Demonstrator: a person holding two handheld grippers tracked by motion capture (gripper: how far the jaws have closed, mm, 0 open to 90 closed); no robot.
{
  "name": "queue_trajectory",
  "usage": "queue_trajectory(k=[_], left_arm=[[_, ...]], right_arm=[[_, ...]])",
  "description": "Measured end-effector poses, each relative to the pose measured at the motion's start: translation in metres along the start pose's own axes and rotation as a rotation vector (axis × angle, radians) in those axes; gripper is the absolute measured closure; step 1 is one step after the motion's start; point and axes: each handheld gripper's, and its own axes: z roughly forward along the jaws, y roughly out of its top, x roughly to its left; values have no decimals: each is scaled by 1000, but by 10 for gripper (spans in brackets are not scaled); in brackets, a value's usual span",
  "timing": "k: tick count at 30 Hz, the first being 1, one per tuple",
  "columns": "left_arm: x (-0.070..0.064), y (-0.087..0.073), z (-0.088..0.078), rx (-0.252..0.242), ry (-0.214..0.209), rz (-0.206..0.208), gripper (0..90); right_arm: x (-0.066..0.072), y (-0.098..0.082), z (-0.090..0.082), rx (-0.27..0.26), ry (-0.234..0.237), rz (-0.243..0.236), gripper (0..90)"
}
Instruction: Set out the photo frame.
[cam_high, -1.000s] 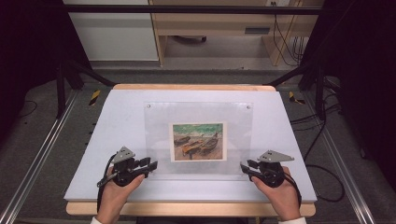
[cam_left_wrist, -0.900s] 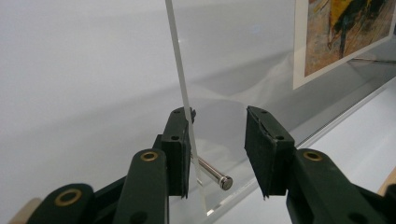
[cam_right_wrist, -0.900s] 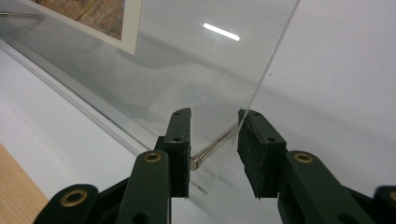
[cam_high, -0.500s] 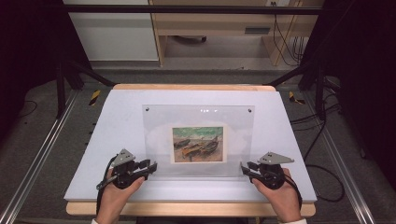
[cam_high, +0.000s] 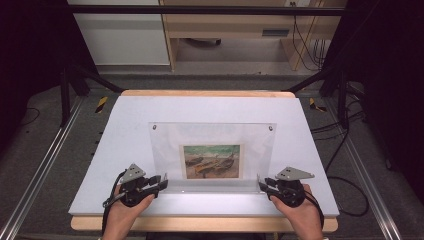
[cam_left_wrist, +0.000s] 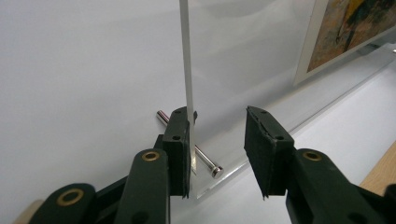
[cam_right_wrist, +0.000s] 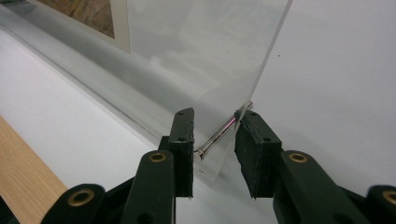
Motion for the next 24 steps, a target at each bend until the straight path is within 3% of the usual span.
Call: queue_trajectory(k=[24], left_arm=[[-4, -3, 1, 27, 7, 27, 598]], right_arm=[[2, -4, 0, 14, 5, -9, 675]])
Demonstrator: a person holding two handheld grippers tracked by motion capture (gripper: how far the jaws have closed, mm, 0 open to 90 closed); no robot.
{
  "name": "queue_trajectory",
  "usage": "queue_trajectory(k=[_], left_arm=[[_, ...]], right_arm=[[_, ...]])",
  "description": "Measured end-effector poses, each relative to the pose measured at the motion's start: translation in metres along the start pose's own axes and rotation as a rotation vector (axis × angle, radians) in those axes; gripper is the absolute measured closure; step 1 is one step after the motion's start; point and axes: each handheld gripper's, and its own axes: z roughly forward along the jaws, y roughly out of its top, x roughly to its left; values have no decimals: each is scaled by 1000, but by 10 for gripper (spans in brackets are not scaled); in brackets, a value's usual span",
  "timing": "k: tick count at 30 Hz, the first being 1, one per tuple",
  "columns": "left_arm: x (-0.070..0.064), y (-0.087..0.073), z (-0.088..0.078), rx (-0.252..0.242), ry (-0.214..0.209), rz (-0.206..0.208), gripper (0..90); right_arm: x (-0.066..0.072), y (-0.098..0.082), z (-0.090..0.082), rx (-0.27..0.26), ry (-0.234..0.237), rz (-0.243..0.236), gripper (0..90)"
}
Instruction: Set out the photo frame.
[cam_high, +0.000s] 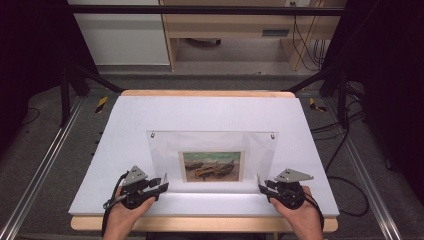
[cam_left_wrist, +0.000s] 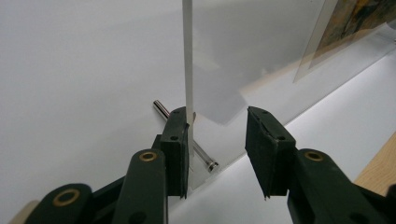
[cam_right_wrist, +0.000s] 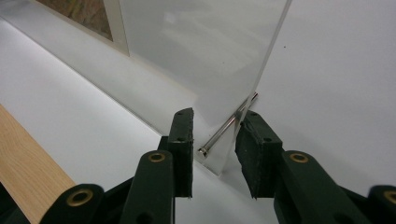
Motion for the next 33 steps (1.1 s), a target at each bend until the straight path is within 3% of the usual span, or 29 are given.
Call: queue_trajectory(k=[33], left_arm=[[-2, 0, 1, 6, 11, 12, 588]], right_arm=[[1, 0, 0, 0, 4, 4, 664]])
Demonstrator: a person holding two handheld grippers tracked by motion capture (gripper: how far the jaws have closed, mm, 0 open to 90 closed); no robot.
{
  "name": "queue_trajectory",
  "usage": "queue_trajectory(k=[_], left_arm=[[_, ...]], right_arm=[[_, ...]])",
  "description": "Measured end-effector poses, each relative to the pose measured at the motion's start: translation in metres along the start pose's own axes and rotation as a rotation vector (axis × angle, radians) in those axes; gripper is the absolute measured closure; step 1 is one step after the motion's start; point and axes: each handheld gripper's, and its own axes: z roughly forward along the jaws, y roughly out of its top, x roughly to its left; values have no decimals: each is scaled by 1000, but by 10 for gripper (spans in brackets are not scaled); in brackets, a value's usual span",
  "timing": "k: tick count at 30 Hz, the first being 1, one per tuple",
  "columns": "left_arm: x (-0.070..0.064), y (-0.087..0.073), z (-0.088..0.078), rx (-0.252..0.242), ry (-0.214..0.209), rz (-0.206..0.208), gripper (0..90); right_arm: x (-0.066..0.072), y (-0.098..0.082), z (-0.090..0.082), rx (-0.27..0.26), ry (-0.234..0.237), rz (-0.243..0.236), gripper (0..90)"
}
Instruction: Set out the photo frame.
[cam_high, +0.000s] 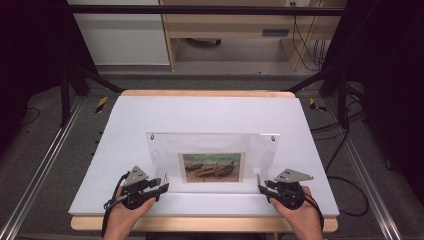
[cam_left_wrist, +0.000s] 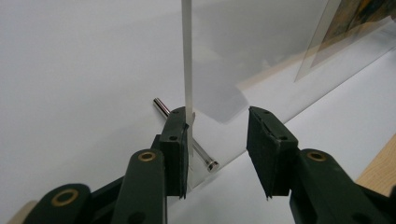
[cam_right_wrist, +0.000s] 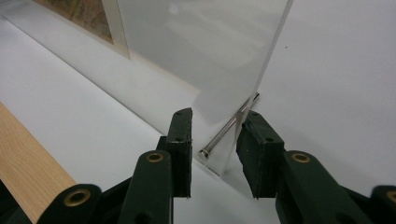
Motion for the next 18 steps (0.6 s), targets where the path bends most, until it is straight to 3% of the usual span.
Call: queue_trajectory(k=[13, 18], left_arm=[[-1, 0, 1, -3, 7, 8, 578], [-4, 0, 2, -21, 14, 19, 510]], right_arm=[[0, 0, 2, -14, 6, -2, 626], [1, 0, 3, -26, -5, -4, 486]])
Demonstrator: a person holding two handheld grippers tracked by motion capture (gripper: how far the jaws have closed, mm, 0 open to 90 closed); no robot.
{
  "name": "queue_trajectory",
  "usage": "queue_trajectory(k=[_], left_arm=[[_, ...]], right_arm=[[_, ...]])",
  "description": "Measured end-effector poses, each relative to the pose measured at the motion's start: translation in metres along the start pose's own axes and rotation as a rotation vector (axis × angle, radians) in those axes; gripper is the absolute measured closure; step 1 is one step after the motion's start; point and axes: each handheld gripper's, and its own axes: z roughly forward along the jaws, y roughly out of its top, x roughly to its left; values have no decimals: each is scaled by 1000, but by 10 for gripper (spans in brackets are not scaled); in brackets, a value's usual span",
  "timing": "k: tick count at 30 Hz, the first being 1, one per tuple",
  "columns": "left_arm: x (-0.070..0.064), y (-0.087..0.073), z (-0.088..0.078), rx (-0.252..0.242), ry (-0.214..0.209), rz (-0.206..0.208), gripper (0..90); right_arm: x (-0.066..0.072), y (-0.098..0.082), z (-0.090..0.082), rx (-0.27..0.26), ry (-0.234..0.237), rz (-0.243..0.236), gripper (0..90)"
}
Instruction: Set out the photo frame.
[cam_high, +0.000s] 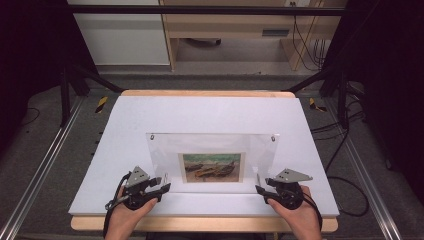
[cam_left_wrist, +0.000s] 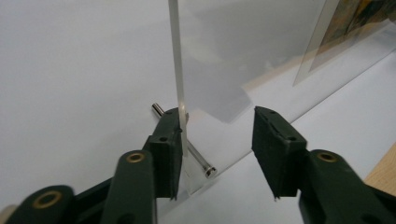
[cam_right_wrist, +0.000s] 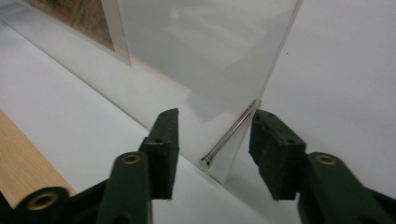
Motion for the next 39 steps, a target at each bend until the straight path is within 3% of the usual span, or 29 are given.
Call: queue_trajectory(k=[5, 8, 14, 22, 28, 39], left_arm=[[-2, 2, 1, -22, 15, 21, 381], [-3, 3, 1, -37, 17, 9, 293], [-3, 4, 2, -55, 23, 11, 195], [-4, 7, 0, -103, 18, 17, 50], [-3, 9, -4, -138, 25, 37, 37], [-7, 13, -16, -194, 22, 116, 40]], right_arm=[[0, 1, 1, -17, -18, -1, 354], [0, 2, 1, -35, -27, -15, 287], [3, 4, 2, -60, -39, -24, 155], [4, 8, -1, -118, -54, -58, 74], [6, 9, -4, -158, -63, -81, 61], [7, 11, -14, -241, -86, -105, 49]])
